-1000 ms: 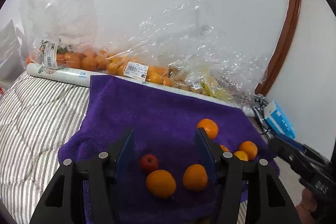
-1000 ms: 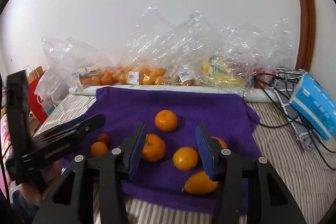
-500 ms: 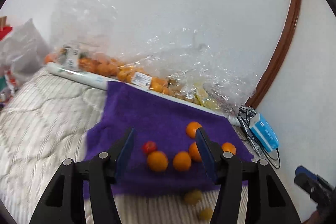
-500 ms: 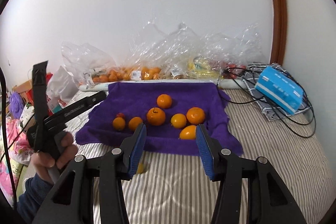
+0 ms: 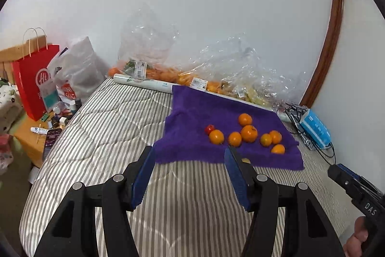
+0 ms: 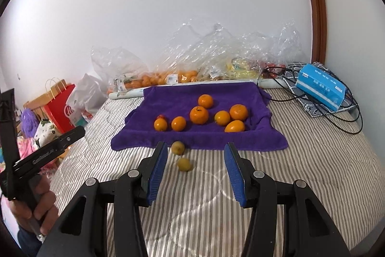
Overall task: Organize fruits
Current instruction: 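Pull both grippers back from the towel toward the small yellow fruits, then grasp a small yellow fruit on the bed cover with the right gripper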
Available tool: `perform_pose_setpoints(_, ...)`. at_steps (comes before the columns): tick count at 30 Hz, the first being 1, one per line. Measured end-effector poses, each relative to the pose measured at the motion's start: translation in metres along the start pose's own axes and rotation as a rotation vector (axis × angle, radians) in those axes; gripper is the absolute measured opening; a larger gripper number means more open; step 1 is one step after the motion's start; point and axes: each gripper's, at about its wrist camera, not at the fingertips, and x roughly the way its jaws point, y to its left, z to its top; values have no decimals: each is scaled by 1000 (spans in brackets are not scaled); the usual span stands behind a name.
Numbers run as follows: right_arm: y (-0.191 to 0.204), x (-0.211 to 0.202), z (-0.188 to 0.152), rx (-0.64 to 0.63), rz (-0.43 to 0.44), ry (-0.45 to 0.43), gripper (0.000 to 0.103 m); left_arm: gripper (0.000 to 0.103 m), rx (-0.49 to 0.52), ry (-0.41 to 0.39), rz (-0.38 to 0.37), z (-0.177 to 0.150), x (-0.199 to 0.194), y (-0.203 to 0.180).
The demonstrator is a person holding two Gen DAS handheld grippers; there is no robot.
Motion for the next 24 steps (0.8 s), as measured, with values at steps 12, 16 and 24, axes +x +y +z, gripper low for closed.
perform_pose_setpoints(12,-12,12,-22,24,16,28,50,58,16,68,57,-19,18,-3)
perform_pose_setpoints(16,-12,33,-26,14,9,52,49,58,27,142,80,-28,43,4)
perform_pose_setpoints(24,1,95,-32,-26,20,157,45,57,62,234,152,-38,81,22)
